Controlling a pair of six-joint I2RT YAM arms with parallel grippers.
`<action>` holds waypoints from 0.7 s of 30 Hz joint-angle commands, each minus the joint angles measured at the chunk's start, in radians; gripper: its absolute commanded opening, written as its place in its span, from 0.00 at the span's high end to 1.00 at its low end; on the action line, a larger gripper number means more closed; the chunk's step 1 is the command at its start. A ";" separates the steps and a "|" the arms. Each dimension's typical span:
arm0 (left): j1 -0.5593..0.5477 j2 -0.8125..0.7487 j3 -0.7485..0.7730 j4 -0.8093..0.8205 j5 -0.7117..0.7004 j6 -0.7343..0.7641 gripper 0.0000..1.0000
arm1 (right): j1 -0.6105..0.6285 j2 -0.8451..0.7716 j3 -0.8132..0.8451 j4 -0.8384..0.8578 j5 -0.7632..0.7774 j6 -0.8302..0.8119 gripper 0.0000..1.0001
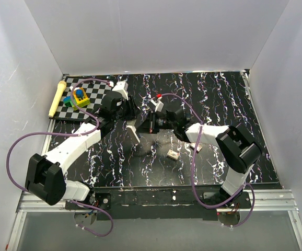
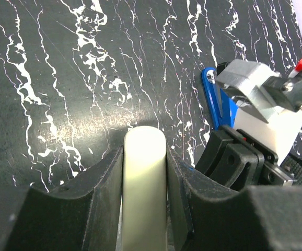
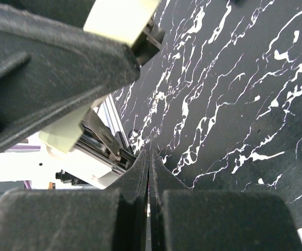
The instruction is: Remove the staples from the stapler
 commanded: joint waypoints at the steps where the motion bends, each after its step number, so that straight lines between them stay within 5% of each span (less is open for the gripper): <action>1: 0.007 -0.009 -0.007 0.125 -0.061 -0.018 1.00 | 0.037 0.006 -0.025 0.085 -0.106 0.060 0.99; 21: 0.007 0.018 -0.017 0.145 -0.073 -0.017 1.00 | 0.051 0.006 -0.017 0.179 -0.149 0.137 0.99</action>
